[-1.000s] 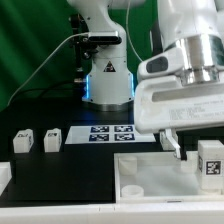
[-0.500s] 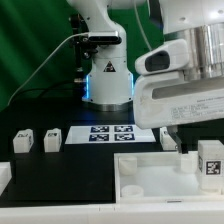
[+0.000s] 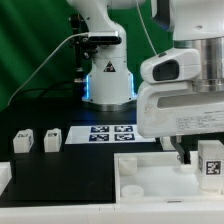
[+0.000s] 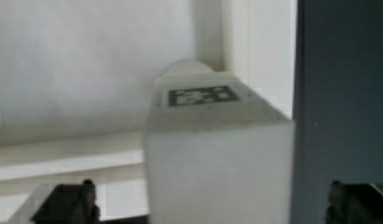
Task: Assemble one leg
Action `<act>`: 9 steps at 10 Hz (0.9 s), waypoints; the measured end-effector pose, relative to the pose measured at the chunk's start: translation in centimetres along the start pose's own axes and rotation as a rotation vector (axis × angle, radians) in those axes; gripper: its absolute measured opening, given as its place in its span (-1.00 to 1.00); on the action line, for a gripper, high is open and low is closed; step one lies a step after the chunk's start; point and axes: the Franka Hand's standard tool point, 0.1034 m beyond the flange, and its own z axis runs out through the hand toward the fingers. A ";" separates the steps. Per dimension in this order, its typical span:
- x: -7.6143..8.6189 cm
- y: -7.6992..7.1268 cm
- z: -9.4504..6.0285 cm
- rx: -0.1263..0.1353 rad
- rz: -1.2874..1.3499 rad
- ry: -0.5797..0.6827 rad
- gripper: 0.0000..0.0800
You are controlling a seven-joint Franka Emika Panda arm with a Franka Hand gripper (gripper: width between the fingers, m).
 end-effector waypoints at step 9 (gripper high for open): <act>-1.2 -0.2 1.0 -0.003 0.028 -0.025 0.02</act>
Offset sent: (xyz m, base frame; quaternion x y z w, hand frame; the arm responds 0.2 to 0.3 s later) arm -0.0230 0.0044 0.0016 0.0418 -0.0439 0.0243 0.9979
